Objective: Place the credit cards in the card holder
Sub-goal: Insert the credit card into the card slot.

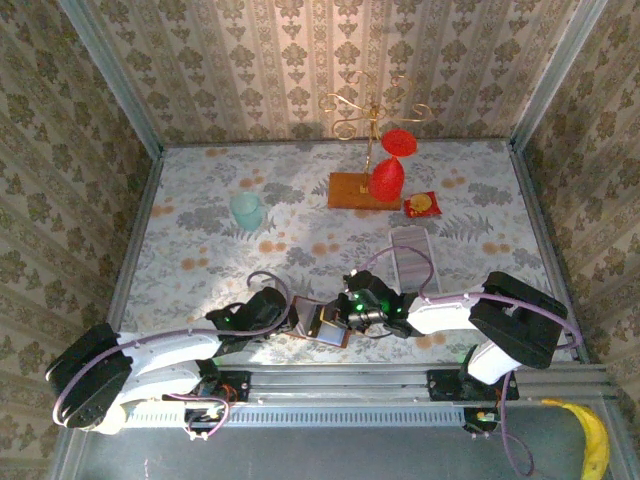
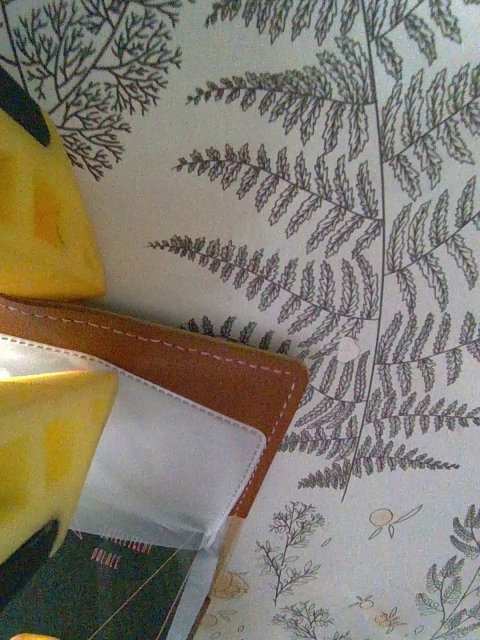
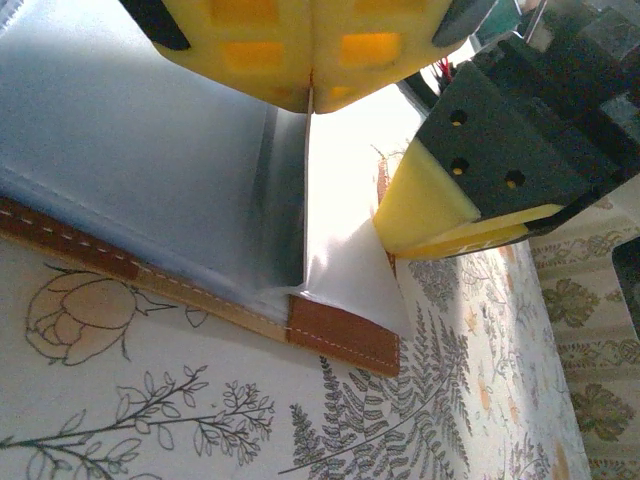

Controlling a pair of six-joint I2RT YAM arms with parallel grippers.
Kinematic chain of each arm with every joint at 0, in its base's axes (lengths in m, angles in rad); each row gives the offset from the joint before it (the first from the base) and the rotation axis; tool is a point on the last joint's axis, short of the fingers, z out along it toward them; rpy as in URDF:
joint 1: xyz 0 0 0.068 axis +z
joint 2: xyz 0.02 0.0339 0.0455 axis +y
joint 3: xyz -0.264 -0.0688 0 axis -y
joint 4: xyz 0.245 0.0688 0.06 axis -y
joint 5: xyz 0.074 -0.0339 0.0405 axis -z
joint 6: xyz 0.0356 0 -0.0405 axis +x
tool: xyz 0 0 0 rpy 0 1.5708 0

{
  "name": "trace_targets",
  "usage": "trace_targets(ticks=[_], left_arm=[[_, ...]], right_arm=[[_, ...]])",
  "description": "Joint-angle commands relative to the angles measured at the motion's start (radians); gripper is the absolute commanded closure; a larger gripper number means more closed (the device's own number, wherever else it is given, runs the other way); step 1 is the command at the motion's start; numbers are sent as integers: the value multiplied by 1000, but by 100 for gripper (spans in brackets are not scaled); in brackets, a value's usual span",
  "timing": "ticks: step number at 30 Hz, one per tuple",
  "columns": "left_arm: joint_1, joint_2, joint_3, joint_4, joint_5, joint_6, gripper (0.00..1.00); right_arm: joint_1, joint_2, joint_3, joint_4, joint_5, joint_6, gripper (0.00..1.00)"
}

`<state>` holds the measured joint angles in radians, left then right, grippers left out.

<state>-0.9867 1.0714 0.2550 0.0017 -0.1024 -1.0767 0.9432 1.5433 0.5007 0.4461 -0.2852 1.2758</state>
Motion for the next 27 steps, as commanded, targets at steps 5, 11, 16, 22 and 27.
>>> trace_targets(ticks=[5,11,16,22,27], left_arm=[[0,74,-31,15,42,-27,75],[-1,72,-28,9,41,-28,76],[-5,70,-30,10,40,-29,77],[-11,73,-28,12,40,-29,77],[-18,75,-30,15,36,-32,78]], right_arm=[[16,19,-4,16,22,-24,100],[16,18,25,-120,81,-40,96],[16,-25,48,-258,147,-70,90],[16,17,83,-256,127,-72,97],[16,67,101,-201,113,-43,99]])
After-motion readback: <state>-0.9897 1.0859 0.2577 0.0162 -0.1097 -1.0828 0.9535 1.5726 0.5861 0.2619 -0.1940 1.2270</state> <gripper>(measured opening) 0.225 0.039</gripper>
